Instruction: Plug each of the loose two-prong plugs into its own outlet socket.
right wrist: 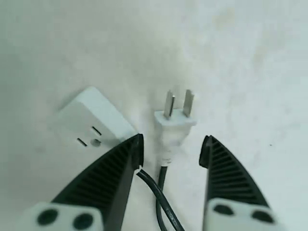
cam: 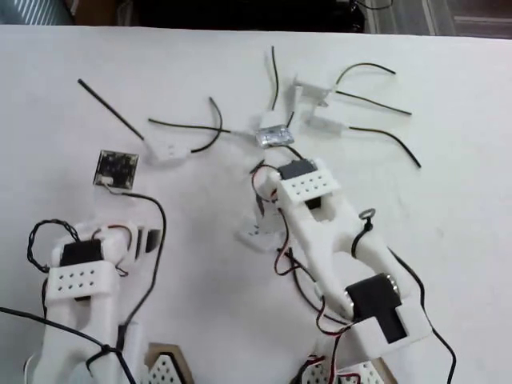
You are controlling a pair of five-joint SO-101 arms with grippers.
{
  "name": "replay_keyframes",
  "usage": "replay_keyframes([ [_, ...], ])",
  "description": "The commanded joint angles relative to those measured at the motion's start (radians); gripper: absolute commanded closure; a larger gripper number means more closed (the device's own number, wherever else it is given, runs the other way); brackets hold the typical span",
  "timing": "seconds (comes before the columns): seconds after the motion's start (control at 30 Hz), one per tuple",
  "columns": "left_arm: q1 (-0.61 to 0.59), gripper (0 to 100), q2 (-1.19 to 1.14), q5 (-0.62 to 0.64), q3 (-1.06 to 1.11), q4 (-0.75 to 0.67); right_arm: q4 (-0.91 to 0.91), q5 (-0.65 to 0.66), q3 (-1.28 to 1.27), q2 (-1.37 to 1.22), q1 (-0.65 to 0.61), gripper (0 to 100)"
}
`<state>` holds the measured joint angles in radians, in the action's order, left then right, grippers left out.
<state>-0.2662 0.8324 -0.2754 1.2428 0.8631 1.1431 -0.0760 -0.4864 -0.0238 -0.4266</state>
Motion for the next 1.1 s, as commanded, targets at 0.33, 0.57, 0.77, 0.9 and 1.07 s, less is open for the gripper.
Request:
replay_keyframes([
  [0.33,-0.005,73,0.028,-0.011,0.006,-0.015,-0.065,-0.025,0.011,-0.133,0.076,86.4],
  [0.57,-0.005,73,0.028,-0.011,0.006,-0.015,-0.059,0.072,0.011,0.035,0.084,98.5],
  [0.77,-0.005,73,0.028,-0.011,0.008,-0.015,-0.064,0.313,0.011,0.300,0.088,98.1],
  [0.9,-0.005,73,0.028,-0.011,0.008,-0.015,-0.064,0.647,0.009,0.395,0.088,98.1],
  [1.07,-0.005,73,0.028,-0.011,0.008,-0.015,-0.065,1.114,-0.054,0.401,0.130,98.1],
])
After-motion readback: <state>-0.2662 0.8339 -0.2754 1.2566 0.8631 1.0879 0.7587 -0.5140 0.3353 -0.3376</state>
